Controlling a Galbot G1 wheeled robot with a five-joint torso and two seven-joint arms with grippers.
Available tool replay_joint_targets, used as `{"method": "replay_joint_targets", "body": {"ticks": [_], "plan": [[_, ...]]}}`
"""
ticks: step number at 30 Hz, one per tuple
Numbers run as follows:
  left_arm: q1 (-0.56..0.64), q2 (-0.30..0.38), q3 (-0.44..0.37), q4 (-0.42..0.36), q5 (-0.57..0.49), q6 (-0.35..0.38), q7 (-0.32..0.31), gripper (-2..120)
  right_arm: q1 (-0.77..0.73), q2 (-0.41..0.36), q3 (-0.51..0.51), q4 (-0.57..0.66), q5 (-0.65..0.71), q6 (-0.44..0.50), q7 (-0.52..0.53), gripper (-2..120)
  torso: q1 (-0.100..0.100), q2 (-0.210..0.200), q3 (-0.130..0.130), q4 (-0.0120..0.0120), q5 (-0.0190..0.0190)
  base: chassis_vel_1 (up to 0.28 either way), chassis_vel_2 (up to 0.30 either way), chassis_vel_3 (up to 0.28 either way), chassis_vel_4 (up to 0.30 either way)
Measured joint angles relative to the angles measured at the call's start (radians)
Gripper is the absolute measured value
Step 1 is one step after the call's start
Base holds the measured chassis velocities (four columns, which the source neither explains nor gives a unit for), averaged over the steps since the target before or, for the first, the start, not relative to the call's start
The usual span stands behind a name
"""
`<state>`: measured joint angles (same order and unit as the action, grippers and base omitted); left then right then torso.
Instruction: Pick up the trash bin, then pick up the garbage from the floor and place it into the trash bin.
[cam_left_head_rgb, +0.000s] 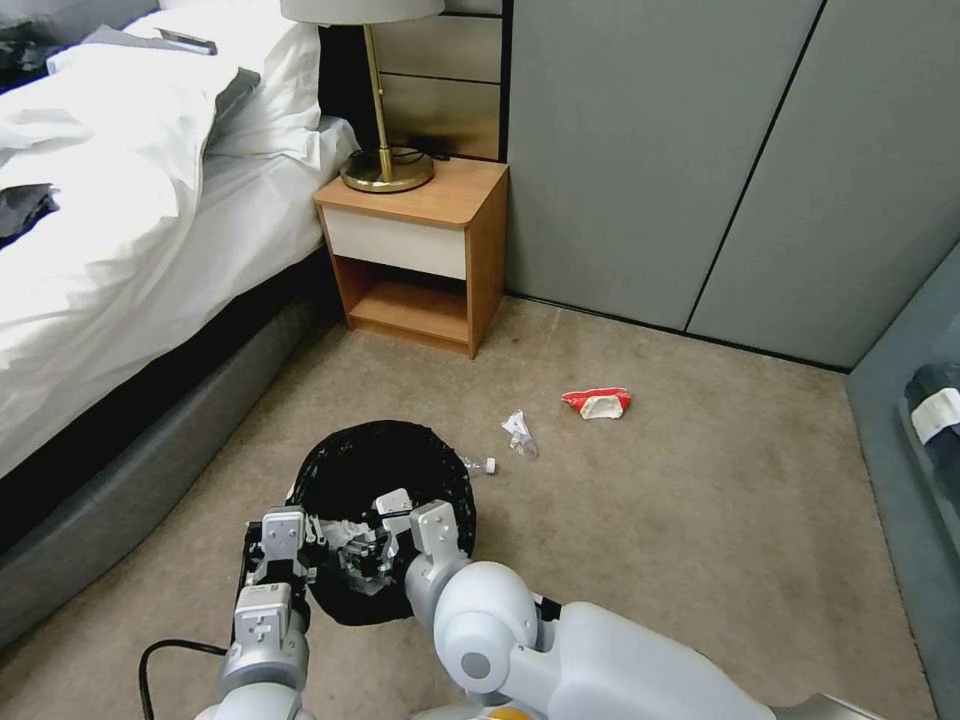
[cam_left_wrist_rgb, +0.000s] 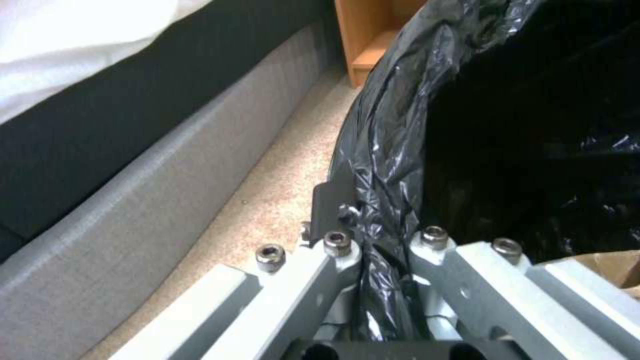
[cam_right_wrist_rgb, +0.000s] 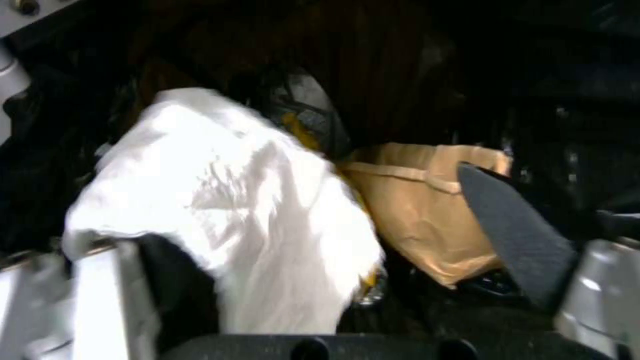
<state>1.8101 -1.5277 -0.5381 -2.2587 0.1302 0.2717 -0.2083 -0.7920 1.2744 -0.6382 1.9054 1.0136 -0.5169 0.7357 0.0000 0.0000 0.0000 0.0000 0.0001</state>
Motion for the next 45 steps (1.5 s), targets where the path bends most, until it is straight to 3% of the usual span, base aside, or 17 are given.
{"method": "replay_joint_targets", "body": {"ticks": [2, 5, 37, 41, 44, 45], "plan": [[-0.002, 0.0, -0.001, 0.001, 0.0, 0.0, 0.001, 1, -0.001, -0.005, 0.004, 0.004, -0.008, -0.005, 0.0, 96, 0.0, 0.0, 0.0, 0.0, 0.0, 0.0, 0.0, 0.0, 0.0], [-0.003, 0.0, -0.002, 0.002, 0.0, -0.001, 0.001, 1, -0.006, -0.011, 0.006, 0.005, -0.017, -0.006, -0.002, 100, 0.0, 0.0, 0.0, 0.0, 0.0, 0.0, 0.0, 0.0, 0.0], [-0.014, -0.004, -0.015, 0.025, -0.004, 0.0, 0.001, 1, -0.076, -0.126, 0.104, 0.193, -0.062, -0.04, -0.066, 100, 0.0, 0.0, 0.0, 0.0002, 0.0, 0.0, 0.0, 0.0, 0.0], [-0.018, -0.004, -0.018, 0.036, -0.004, 0.001, 0.001, 1, -0.124, -0.176, 0.154, 0.257, -0.104, -0.03, -0.111, 100, 0.0, 0.0, 0.0, 0.0001, 0.0001, 0.0, 0.0, 0.0, 0.0], [-0.024, -0.003, -0.023, 0.052, -0.007, 0.001, 0.0, 1, -0.209, -0.249, 0.254, 0.325, -0.35, 0.078, -0.26, 100, 0.0, 0.0, 0.0, 0.0, -0.0001, 0.0, 0.0, 0.0, 0.0], [-0.024, -0.003, -0.023, 0.052, -0.007, 0.001, 0.0, 1, -0.209, -0.249, 0.254, 0.325, -0.35, 0.078, -0.26, 100, 0.0, 0.0, 0.0, 0.0, -0.0001, 0.0, 0.0, 0.0, 0.0]]}}
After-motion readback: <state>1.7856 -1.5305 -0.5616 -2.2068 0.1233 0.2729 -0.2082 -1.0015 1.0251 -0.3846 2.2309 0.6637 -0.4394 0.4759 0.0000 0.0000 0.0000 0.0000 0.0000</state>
